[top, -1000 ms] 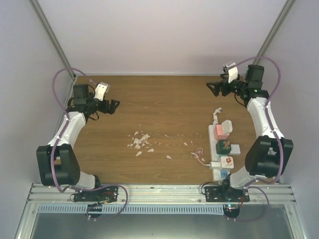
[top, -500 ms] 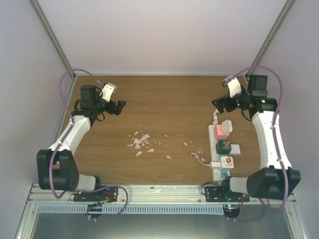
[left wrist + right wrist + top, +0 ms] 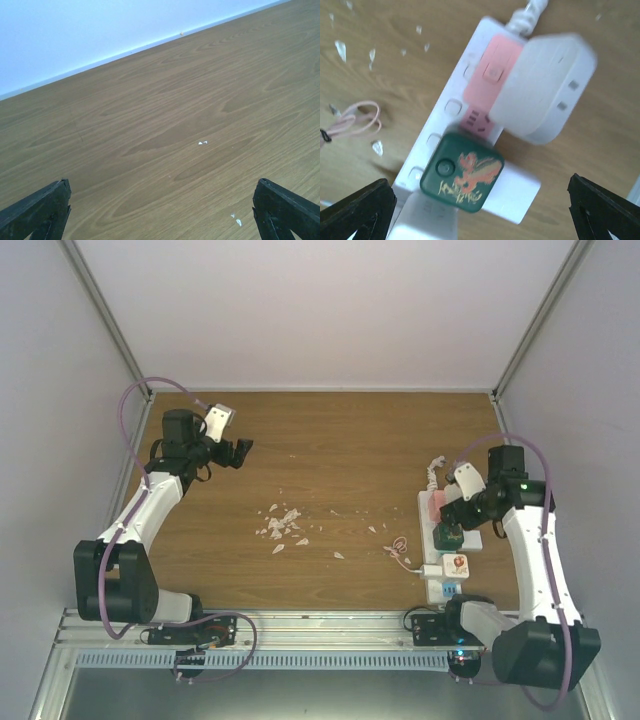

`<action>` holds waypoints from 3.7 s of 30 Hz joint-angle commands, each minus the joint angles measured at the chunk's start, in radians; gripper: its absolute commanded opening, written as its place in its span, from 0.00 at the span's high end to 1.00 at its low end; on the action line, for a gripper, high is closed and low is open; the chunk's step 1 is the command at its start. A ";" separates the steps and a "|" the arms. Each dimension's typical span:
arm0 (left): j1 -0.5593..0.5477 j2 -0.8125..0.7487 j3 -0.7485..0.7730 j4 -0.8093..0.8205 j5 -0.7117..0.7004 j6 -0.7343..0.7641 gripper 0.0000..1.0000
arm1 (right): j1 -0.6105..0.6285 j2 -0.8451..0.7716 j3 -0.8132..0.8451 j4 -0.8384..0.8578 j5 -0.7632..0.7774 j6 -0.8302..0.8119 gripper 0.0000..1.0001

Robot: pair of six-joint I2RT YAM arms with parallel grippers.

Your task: Pull the plug off the socket

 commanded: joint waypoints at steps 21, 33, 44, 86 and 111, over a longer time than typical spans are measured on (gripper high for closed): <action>-0.010 -0.009 -0.007 0.074 -0.032 -0.019 0.01 | -0.018 0.051 -0.202 0.042 0.011 0.036 0.22; -0.010 -0.007 -0.006 0.072 -0.046 -0.031 0.01 | -0.017 0.089 -0.235 0.096 0.003 0.050 0.38; -0.010 -0.003 -0.001 0.069 -0.058 -0.036 0.01 | -0.017 0.124 -0.224 0.077 -0.008 0.039 0.21; -0.010 -0.011 0.012 0.043 -0.005 -0.028 0.01 | 0.075 0.401 -0.033 0.164 -0.262 -0.226 0.40; -0.251 0.523 0.536 -0.602 0.436 0.908 0.01 | 0.317 0.567 0.239 0.193 -0.404 -0.375 0.21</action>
